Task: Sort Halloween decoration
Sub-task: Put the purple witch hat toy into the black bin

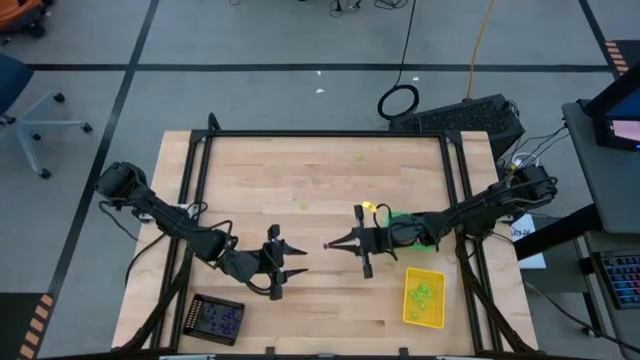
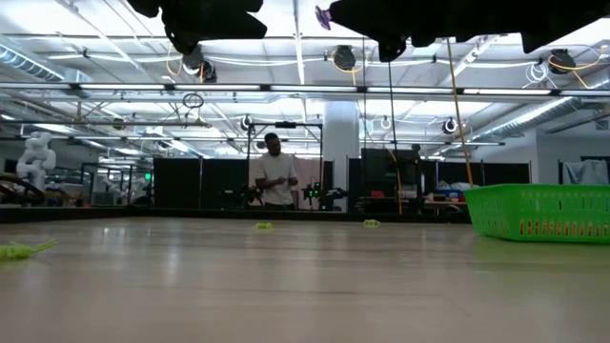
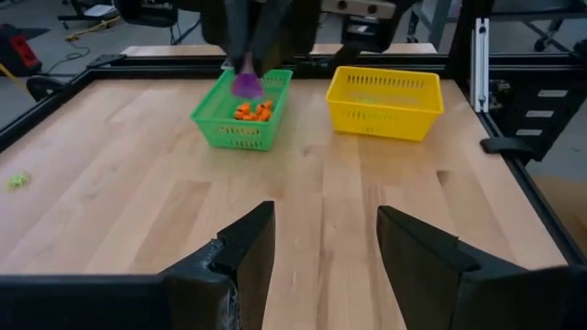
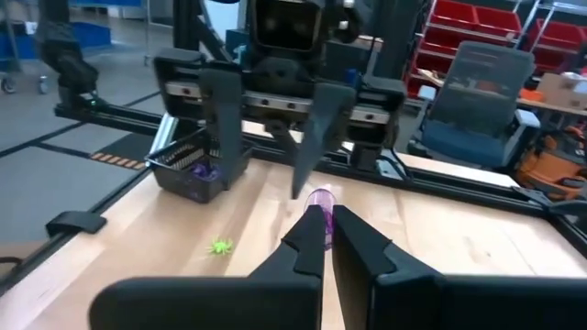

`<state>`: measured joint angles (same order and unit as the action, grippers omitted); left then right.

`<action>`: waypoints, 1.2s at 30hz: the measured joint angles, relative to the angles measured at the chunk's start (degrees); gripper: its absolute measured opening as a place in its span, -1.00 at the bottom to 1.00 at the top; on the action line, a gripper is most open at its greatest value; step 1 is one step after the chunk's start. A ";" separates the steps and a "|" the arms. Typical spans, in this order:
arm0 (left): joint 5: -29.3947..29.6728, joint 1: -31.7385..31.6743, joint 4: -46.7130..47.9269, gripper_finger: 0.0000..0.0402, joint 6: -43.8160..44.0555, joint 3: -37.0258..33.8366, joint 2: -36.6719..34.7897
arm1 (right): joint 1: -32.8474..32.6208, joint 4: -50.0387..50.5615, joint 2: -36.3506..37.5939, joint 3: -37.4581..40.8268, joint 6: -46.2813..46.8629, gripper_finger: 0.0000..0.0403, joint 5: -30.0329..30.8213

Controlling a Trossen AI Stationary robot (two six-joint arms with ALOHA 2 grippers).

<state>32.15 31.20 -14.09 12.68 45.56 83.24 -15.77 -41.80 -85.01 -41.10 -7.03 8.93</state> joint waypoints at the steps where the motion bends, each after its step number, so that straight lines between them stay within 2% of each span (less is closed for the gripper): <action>1: 0.01 0.00 0.00 -0.05 -0.01 0.00 0.00 | -0.04 0.00 0.00 0.00 -0.15 -1.00 -0.06; 10: 0.01 -0.04 0.00 -0.05 -0.01 0.00 0.00 | -0.09 0.52 0.00 0.00 -5.20 -1.00 -0.15; 19: 0.01 -0.04 -0.12 -0.05 -1.25 0.00 0.00 | -1.21 3.73 0.00 0.00 -19.91 -1.00 0.11; 36: 0.03 -0.07 -0.55 -0.05 -2.66 -0.02 0.00 | -7.30 3.02 0.00 0.00 -37.83 -1.00 0.35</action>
<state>32.18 31.14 -14.63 10.02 45.54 83.24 -23.07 -38.78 -85.01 -41.10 -44.86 9.27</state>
